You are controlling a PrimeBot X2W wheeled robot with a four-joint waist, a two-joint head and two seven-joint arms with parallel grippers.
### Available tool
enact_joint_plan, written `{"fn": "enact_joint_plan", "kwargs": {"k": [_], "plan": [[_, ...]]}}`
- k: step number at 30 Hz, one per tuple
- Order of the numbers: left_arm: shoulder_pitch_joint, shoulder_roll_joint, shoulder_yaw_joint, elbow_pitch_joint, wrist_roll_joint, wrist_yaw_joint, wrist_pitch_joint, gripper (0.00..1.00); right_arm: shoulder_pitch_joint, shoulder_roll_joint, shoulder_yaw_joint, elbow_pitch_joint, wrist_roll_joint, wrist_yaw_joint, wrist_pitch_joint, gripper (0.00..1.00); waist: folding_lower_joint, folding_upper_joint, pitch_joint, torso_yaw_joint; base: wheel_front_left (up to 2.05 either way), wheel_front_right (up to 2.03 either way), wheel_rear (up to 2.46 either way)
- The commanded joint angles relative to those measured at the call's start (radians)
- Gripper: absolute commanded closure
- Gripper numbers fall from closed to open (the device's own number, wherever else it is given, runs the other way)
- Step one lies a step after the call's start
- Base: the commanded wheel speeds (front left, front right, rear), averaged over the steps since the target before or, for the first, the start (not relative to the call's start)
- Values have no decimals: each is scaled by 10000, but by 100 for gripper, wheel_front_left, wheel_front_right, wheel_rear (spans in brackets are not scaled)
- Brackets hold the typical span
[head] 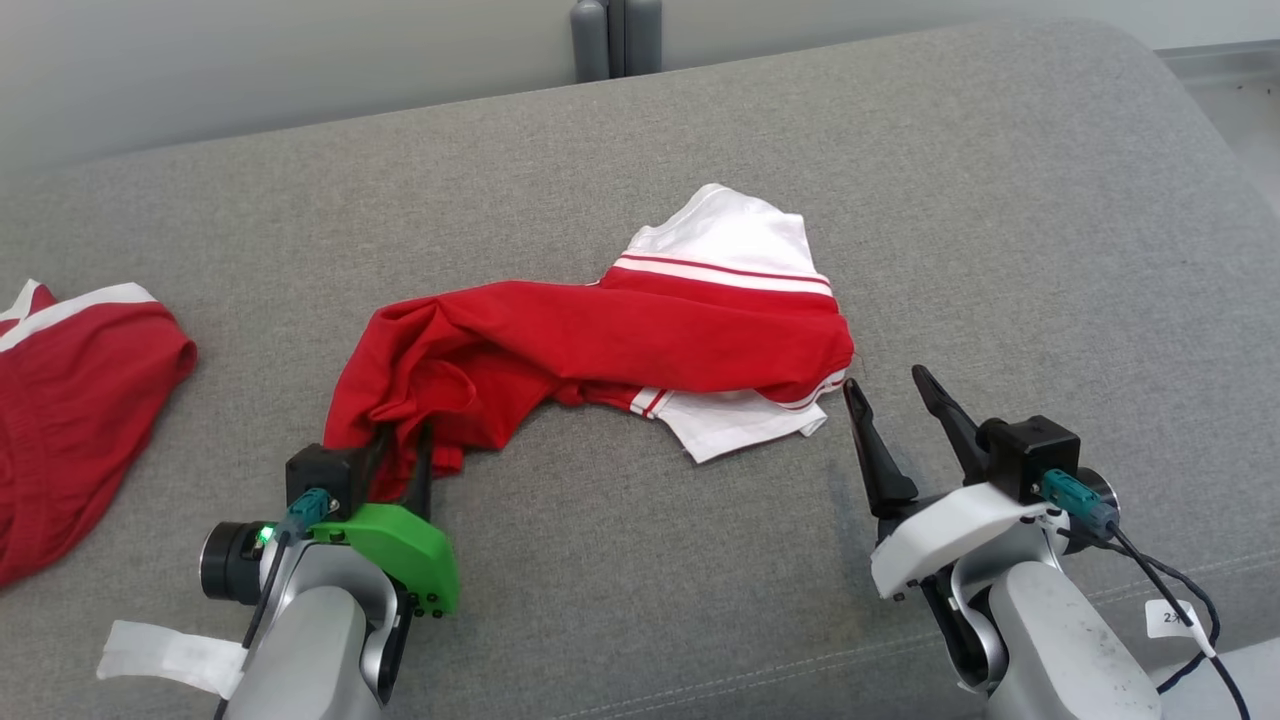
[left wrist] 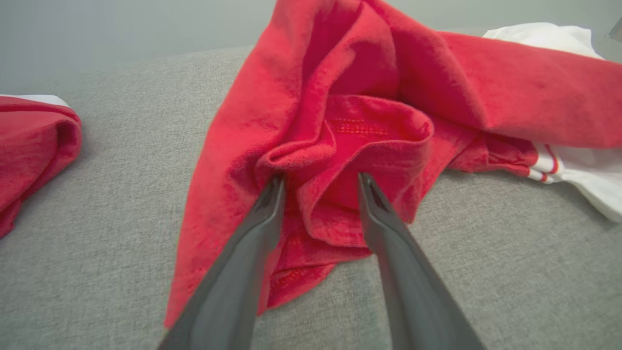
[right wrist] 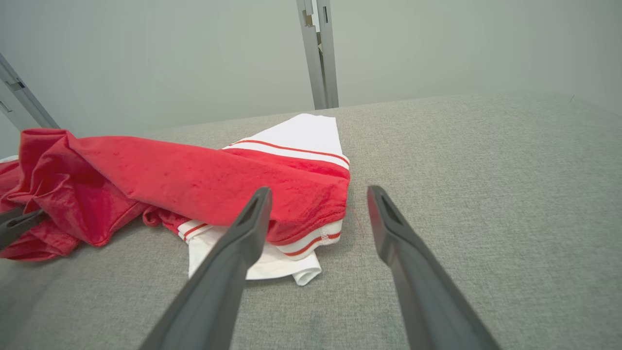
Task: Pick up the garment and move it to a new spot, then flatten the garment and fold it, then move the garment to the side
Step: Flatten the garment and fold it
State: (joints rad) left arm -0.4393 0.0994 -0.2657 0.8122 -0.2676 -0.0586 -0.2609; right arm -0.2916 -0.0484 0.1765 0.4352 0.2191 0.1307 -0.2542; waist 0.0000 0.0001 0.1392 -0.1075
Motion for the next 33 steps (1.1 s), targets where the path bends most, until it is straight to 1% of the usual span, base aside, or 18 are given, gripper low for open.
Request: {"fn": "enact_joint_plan", "kwargs": {"k": [1,12,16,23,27,33], "plan": [[-114,18,63,56,48,-71,-37,100,-34,-34,-20,-27,-55,1,-56,0,0,-1,-4,46,0,0,0],[260,-170,188,-956,179,-309,-37,100,177,-36,-98,60,-11,1,-55,0,0,-1,-197,710,0,0,0],[601,-156,234,-1674,251,-371,-35,100,278,-39,-98,46,22,1,-65,0,0,-1,-364,1036,0,0,0],[1576,15,217,-2685,278,-366,-35,100,470,-37,-117,44,43,1,-73,0,0,-1,-541,1503,0,0,0],[2234,13,76,-3062,197,-388,15,100,529,-37,-127,26,46,1,-41,0,0,-1,-545,1671,0,0,0],[2918,-43,93,-3104,-137,-267,114,100,547,-37,-145,-15,-8,1,0,0,0,-1,-518,1849,0,0,0]]}}
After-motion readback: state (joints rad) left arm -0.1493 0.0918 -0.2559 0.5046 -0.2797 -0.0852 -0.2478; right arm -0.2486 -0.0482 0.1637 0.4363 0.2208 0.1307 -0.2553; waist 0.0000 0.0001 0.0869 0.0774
